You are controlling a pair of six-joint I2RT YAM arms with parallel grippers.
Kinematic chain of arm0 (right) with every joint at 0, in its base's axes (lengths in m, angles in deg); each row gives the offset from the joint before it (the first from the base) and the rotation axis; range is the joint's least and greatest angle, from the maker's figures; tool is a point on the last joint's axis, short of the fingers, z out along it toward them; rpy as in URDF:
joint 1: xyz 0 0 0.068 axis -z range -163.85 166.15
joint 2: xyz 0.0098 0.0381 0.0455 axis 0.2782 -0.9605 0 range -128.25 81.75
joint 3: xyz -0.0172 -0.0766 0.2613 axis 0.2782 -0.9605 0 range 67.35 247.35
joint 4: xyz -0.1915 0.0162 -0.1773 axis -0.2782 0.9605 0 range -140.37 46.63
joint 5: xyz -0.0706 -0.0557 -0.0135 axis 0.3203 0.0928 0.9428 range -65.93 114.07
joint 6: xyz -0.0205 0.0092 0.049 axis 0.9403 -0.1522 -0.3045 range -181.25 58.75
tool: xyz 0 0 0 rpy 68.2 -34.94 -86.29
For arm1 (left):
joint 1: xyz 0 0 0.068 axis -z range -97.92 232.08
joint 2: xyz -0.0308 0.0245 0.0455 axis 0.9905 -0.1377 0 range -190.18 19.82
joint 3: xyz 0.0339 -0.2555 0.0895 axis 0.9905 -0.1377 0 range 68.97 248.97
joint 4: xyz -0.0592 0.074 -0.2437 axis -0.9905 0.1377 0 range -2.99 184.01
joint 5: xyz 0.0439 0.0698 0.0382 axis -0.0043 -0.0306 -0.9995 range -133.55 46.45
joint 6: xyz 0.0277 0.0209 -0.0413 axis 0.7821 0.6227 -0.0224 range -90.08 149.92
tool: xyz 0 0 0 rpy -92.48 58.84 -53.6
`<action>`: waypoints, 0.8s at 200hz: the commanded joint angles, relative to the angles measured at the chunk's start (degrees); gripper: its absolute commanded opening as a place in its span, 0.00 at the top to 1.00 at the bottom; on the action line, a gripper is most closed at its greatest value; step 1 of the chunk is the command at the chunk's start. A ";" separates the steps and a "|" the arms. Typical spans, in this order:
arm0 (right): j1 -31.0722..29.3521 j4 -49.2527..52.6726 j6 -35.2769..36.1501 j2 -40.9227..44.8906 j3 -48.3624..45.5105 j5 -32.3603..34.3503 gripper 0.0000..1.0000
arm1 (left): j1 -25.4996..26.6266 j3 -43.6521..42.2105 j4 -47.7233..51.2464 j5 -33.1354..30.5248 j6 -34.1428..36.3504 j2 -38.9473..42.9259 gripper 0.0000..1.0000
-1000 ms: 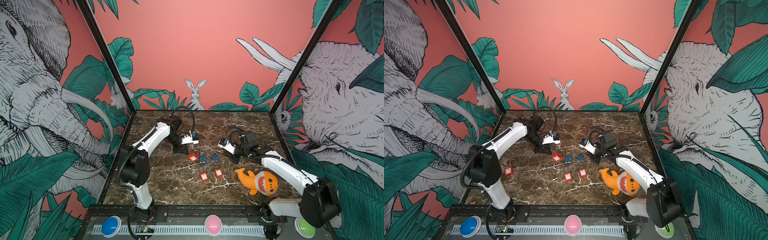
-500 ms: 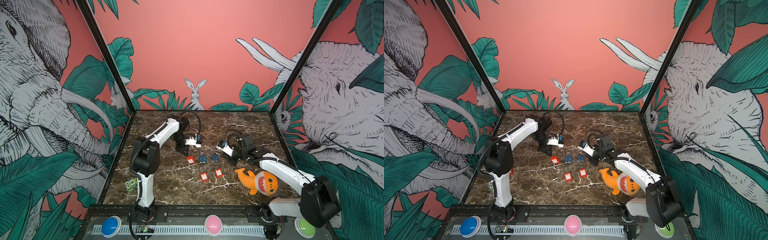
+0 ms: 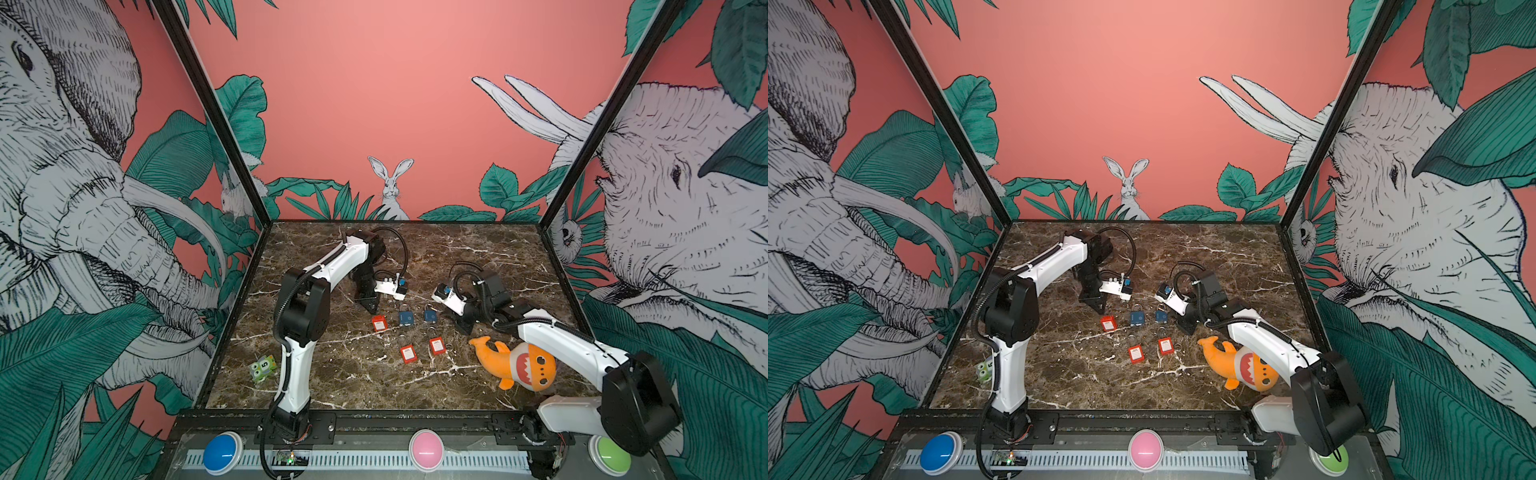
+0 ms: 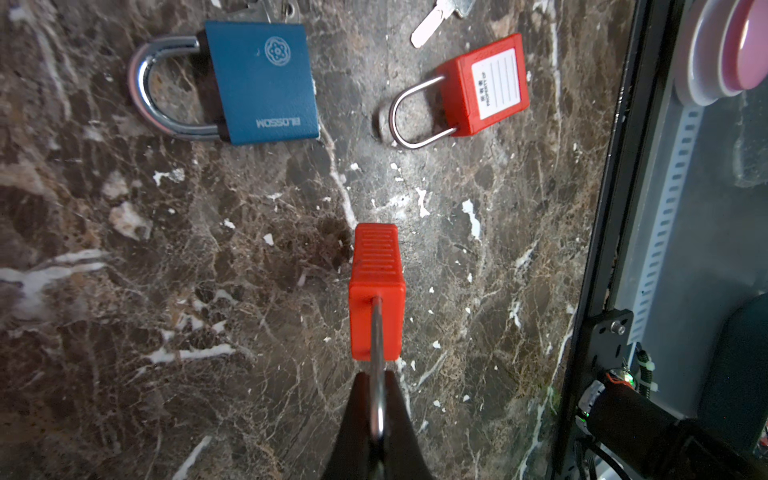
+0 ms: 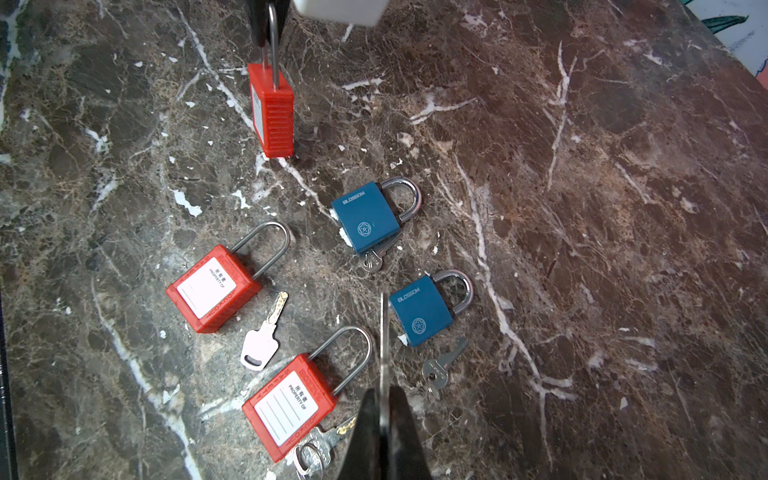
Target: Lock with the key
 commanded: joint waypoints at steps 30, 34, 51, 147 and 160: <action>-0.37 -1.40 -0.66 2.12 -0.43 0.13 1.00 | 0.40 -0.35 1.57 -0.69 1.51 -0.93 1.00; -0.44 -1.45 -0.67 2.15 -0.43 0.02 1.00 | 0.40 -0.60 1.32 -0.79 1.32 -0.89 1.00; -0.37 -1.84 -0.89 2.06 -0.67 -0.05 1.00 | 0.60 -1.34 -0.37 -2.16 0.37 -0.97 1.00; -1.59 -4.13 -3.40 -1.56 0.23 -2.30 1.00 | 1.52 0.03 -6.23 -6.95 0.41 -3.20 0.85; -1.92 -4.60 -3.78 -2.15 0.36 -2.62 1.00 | 1.61 0.88 -6.25 -6.92 0.34 -4.01 0.82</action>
